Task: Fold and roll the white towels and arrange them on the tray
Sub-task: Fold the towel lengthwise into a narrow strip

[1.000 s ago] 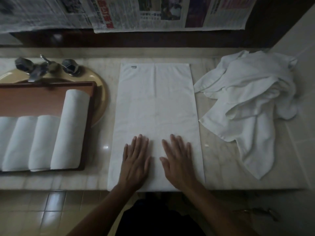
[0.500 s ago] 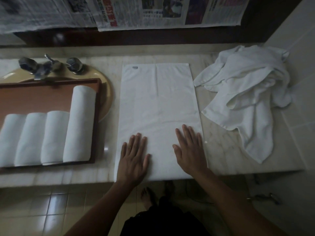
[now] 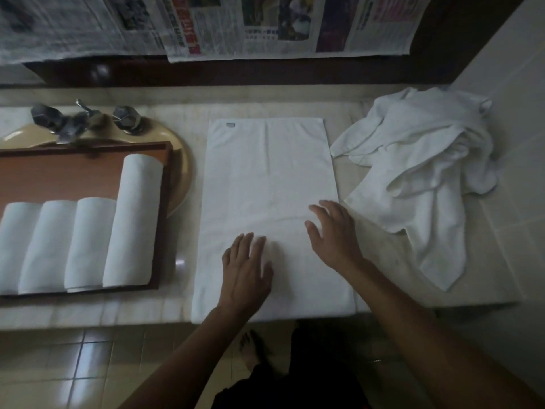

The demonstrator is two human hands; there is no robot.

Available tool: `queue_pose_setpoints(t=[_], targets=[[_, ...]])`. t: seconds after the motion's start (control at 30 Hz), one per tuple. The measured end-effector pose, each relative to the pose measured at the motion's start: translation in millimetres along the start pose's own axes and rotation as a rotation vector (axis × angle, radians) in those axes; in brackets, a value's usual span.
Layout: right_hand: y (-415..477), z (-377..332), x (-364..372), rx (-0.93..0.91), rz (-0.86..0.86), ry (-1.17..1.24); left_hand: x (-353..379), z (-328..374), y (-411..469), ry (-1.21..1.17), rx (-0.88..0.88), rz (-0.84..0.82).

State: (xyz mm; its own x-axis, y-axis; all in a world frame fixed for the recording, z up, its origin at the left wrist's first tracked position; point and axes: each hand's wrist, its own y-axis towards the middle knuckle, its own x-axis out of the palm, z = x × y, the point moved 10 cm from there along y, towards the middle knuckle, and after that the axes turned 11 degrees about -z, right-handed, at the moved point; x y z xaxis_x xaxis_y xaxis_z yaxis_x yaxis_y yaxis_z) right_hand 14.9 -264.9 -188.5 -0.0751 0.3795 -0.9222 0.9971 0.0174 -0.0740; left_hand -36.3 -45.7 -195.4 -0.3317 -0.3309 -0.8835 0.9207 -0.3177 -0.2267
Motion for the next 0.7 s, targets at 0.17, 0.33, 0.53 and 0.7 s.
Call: queue_pose_setpoints(t=[0.17,0.33,0.53,0.7], targets=[[94.6,23.5,-39.4,-0.022,-0.009,0.035,-1.2,60.1,41.6,-0.086,-0.013,0.039],[195.1,49.4,-54.9,0.032,-0.119,0.048,12.2,116.0,78.3,-0.134,-0.035,0.017],[283.3,76.7,-50.4,0.108,-0.191,0.003,36.0,135.5,108.5,-0.111,-0.168,-0.019],[315.4,86.7,-44.9,0.165,-0.255,0.039,40.6,141.7,119.4,-0.052,-0.237,0.030]])
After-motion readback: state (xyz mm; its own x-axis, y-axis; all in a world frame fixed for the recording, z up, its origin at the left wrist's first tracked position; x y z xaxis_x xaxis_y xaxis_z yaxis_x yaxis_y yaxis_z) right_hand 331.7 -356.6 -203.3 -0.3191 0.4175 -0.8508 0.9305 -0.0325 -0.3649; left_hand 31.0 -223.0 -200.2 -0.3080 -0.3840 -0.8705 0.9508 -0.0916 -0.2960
